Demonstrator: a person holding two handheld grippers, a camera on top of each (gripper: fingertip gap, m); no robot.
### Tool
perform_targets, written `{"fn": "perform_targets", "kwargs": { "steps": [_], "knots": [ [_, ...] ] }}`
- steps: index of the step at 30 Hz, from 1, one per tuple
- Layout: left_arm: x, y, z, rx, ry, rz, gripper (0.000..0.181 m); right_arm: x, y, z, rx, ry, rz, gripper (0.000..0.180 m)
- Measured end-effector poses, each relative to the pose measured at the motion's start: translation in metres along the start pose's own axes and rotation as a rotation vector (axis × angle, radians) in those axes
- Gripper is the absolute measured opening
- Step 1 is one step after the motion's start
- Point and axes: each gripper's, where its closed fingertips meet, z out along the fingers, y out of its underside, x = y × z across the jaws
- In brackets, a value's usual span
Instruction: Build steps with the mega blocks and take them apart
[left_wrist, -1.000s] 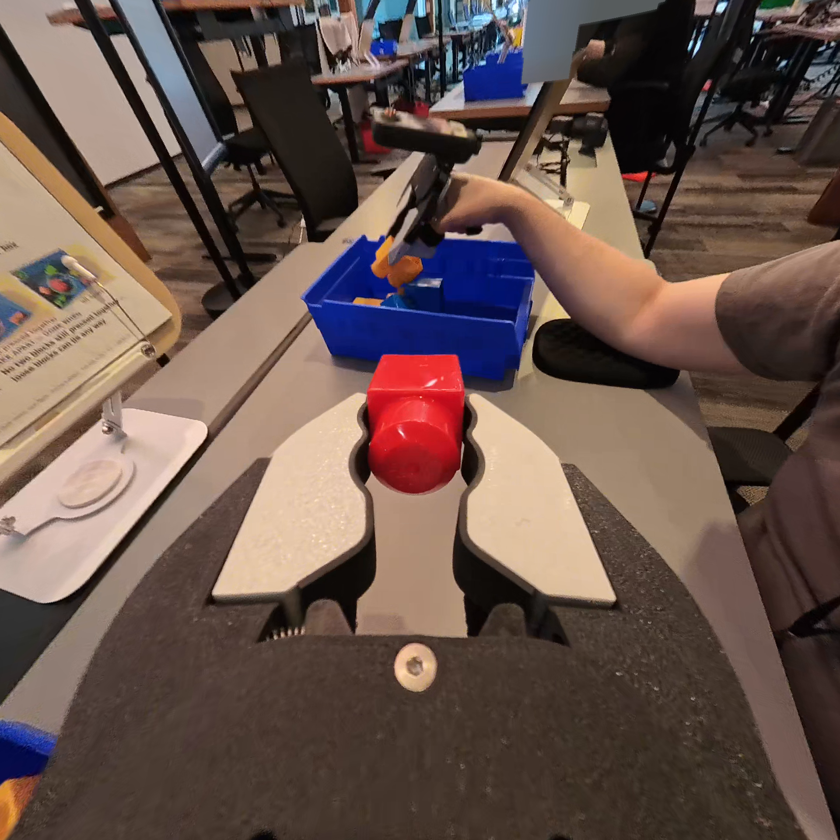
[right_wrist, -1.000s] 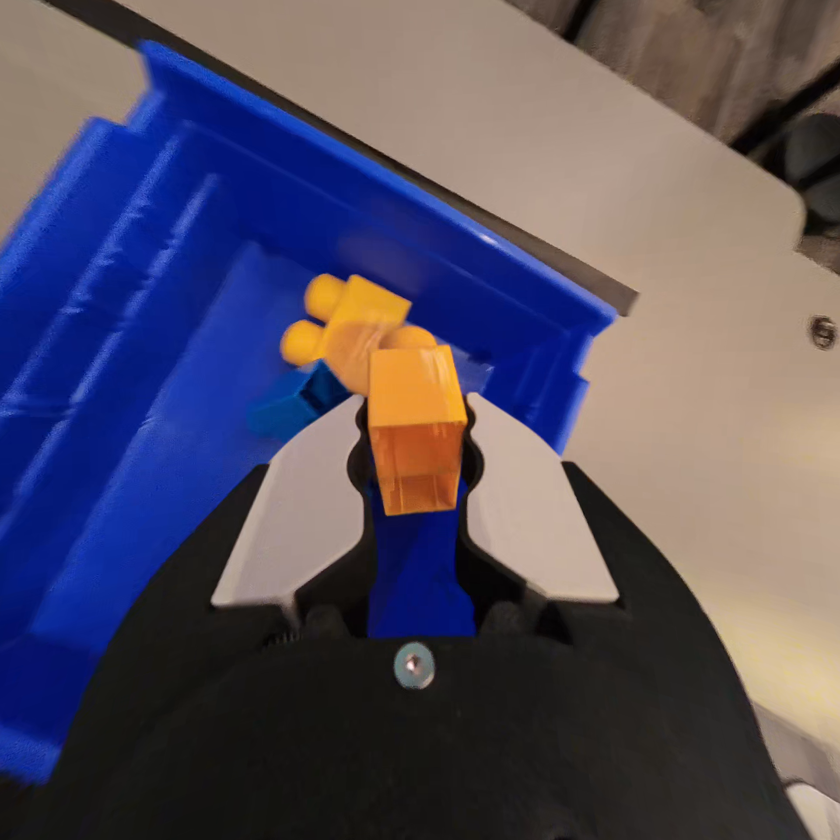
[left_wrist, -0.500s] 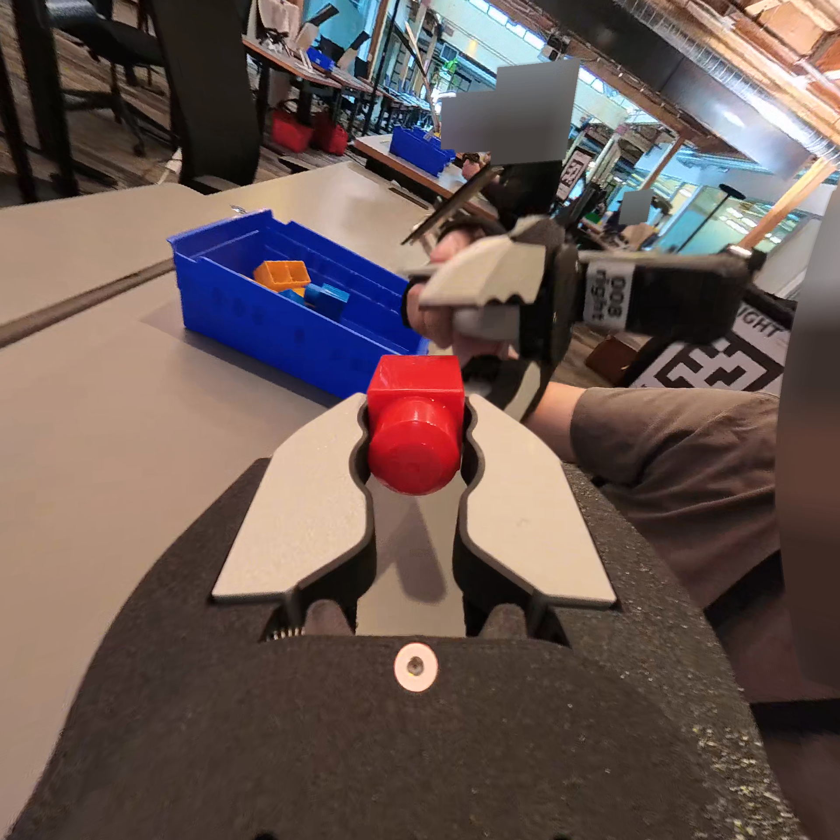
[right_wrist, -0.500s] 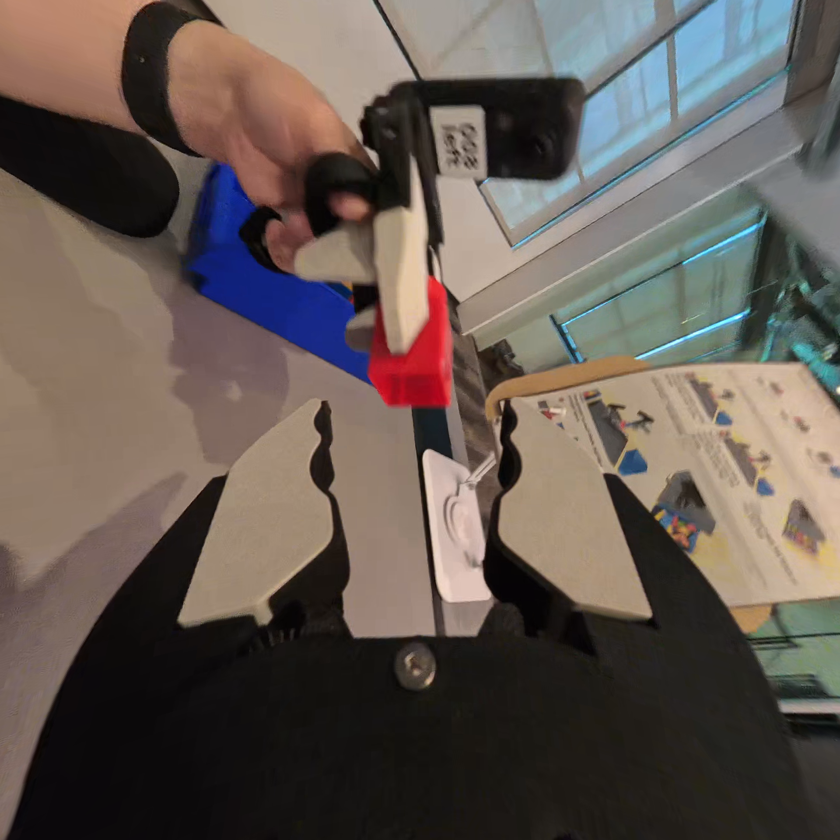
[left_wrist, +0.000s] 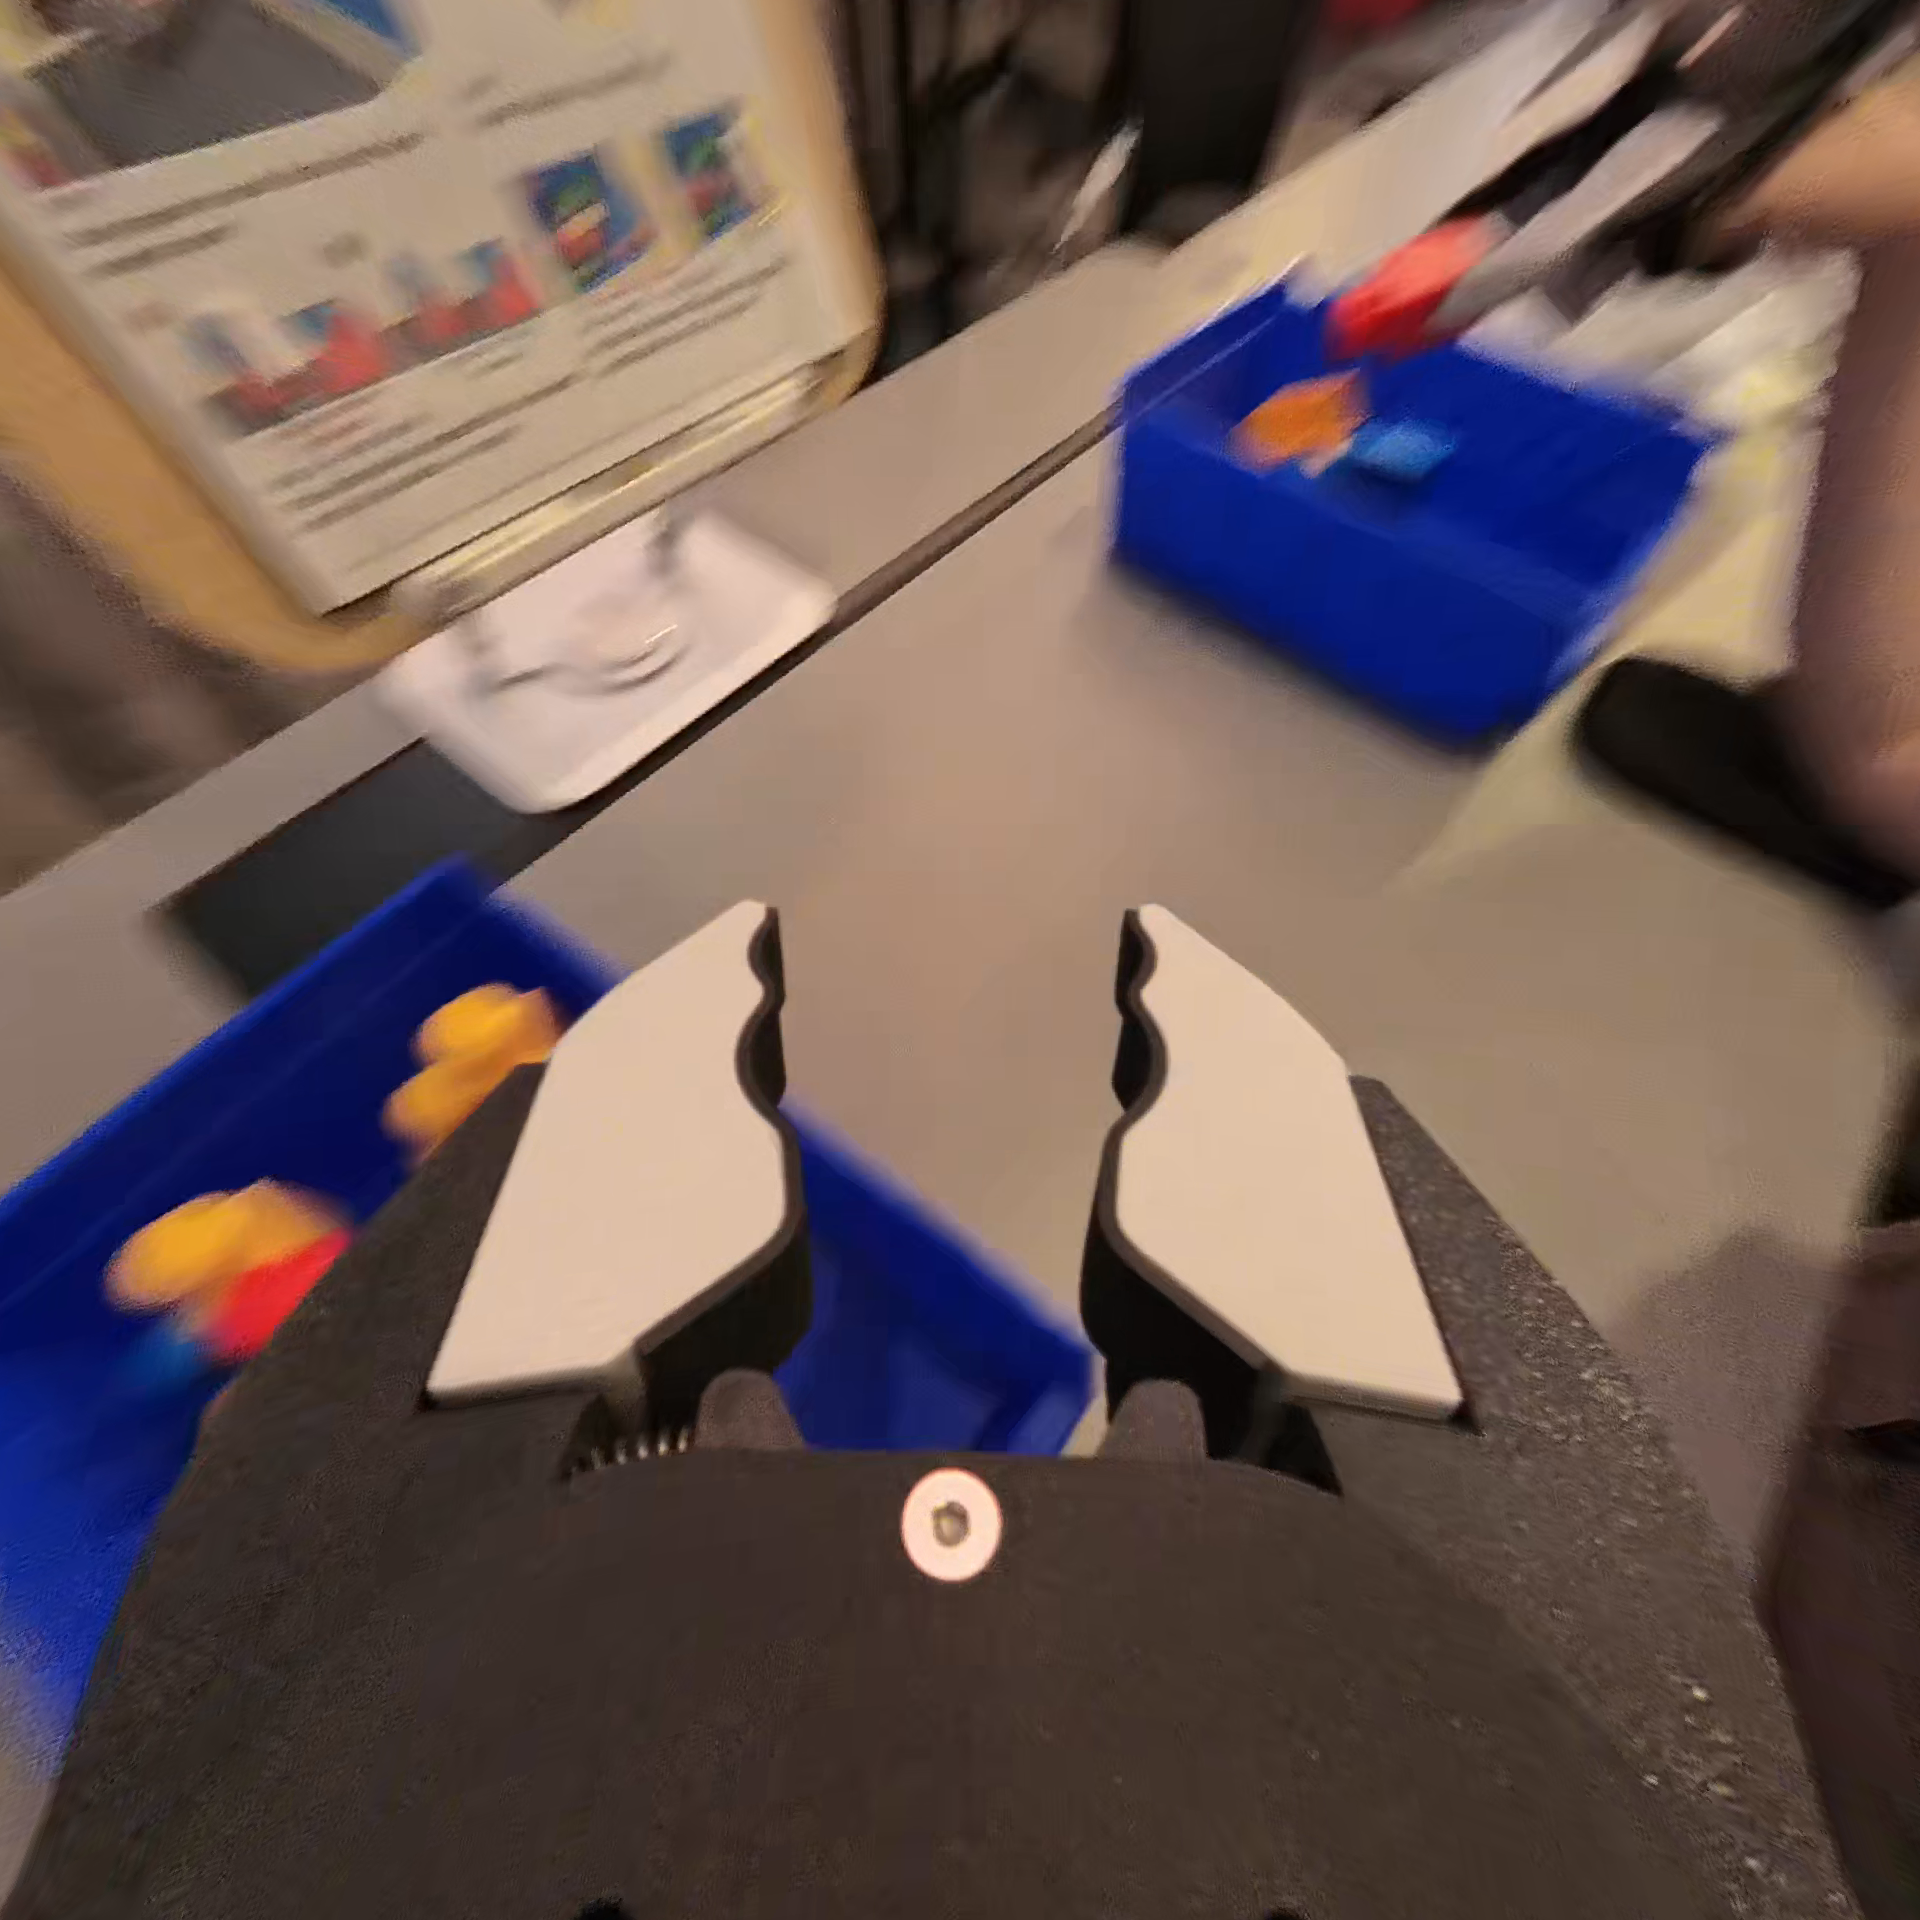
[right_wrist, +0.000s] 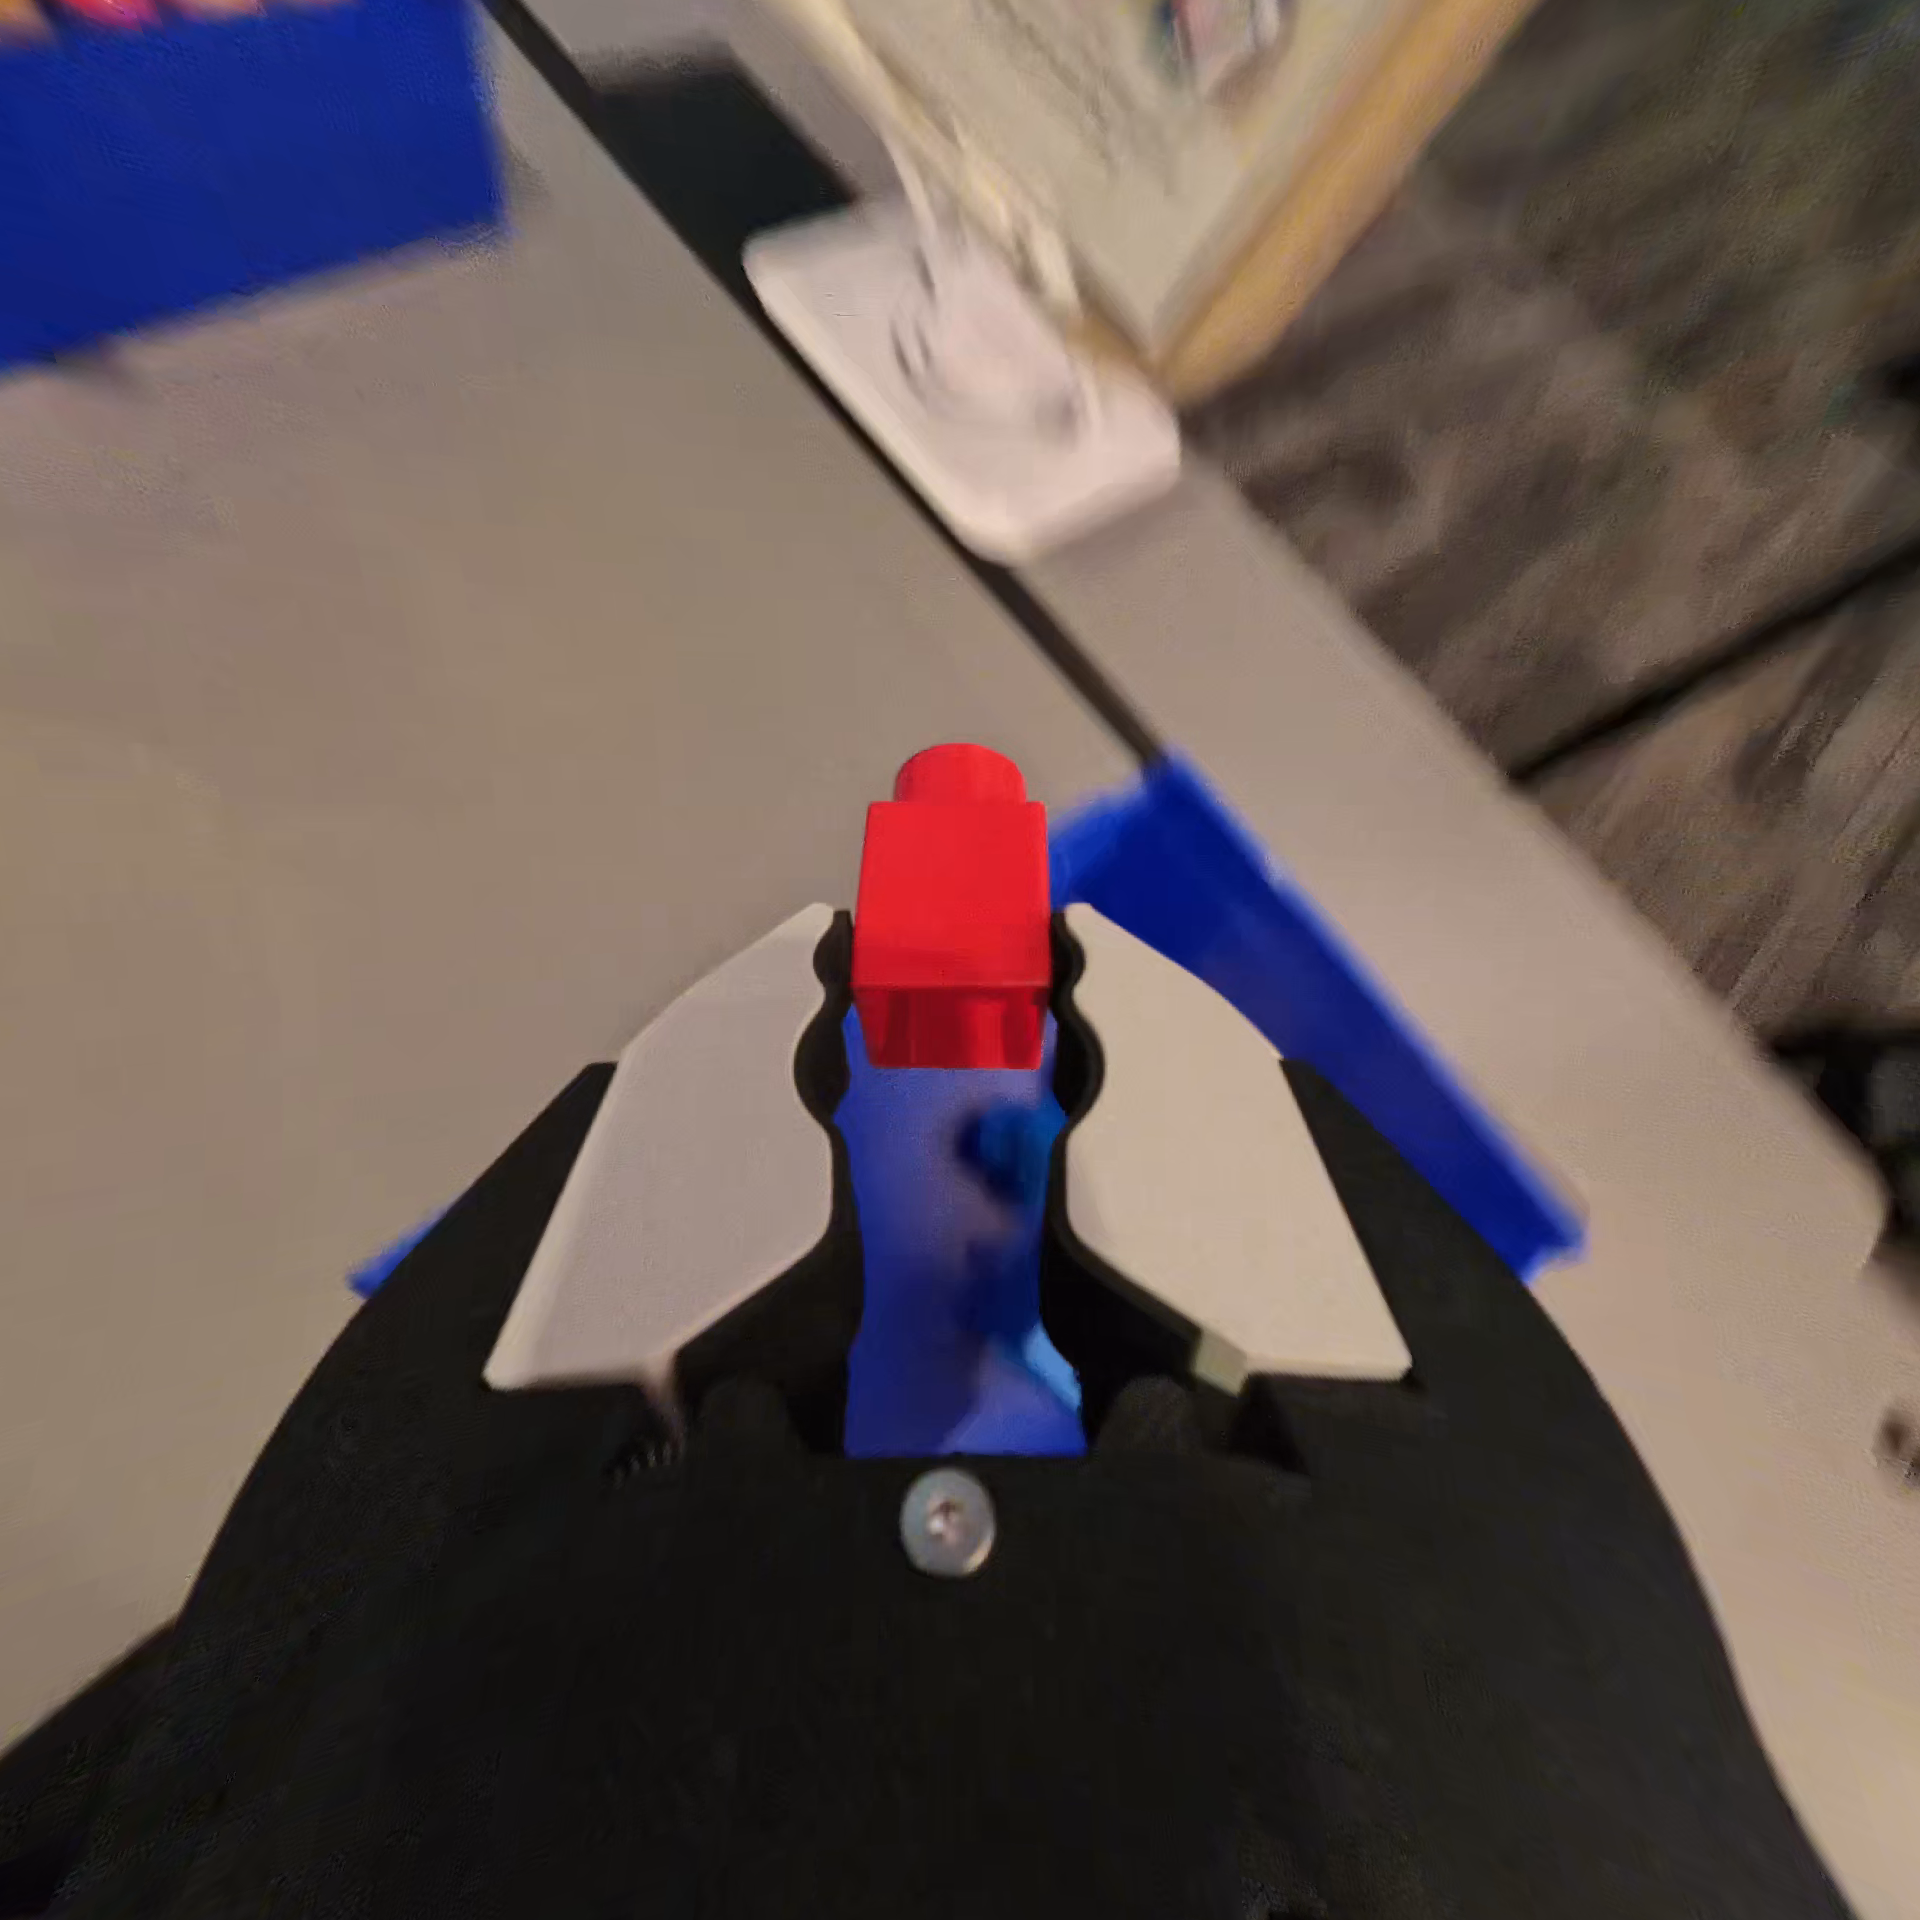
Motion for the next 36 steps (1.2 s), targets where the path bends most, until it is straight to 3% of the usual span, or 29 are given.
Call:
{"fn": "perform_targets", "kwargs": {
  "steps": [3,7,9,11,15,22,26,29,31,33,36],
  "knots": [
    [-0.056,0.030,-0.041,-0.082,-0.276,0.050,0.061,0.044,0.061,0.031,-0.184,0.062,0.126,0.037],
    [-0.095,0.072,-0.067,-0.201,-0.384,-0.058,0.060,0.056,0.096,0.072,-0.282,0.025,0.239,0.038],
    [-0.111,0.096,-0.066,-0.294,-0.421,-0.096,0.061,0.065,0.106,0.078,-0.344,0.089,0.239,0.054],
    [-0.119,0.122,-0.055,-0.412,-0.410,-0.161,0.062,0.070,0.099,0.074,-0.323,0.144,0.205,0.062],
    [-0.129,0.157,-0.023,-0.593,-0.387,-0.299,0.058,0.070,0.068,0.061,-0.213,0.186,0.182,0.062],
    [-0.151,0.200,-0.007,-0.857,-0.506,-0.176,0.045,0.063,0.059,0.055,-0.239,0.212,0.110,0.061],
    [-0.153,0.182,-0.027,-0.818,-0.556,-0.136,0.043,0.053,0.036,0.051,-0.189,0.231,0.050,0.061],
    [-0.139,0.132,-0.047,-0.582,-0.558,-0.156,0.043,0.033,-0.006,0.049,-0.068,0.263,-0.060,0.060],
    [-0.109,0.079,-0.048,-0.311,-0.443,-0.162,0.042,-0.002,-0.051,0.051,0.094,0.251,-0.194,0.060],
    [-0.061,0.022,-0.041,-0.023,-0.221,-0.145,0.041,-0.061,-0.094,0.056,0.279,0.167,-0.344,0.060],
    [0.004,-0.031,-0.023,0.206,0.077,-0.158,0.039,-0.160,-0.128,0.060,0.483,-0.009,-0.507,0.066]
  ]
}}
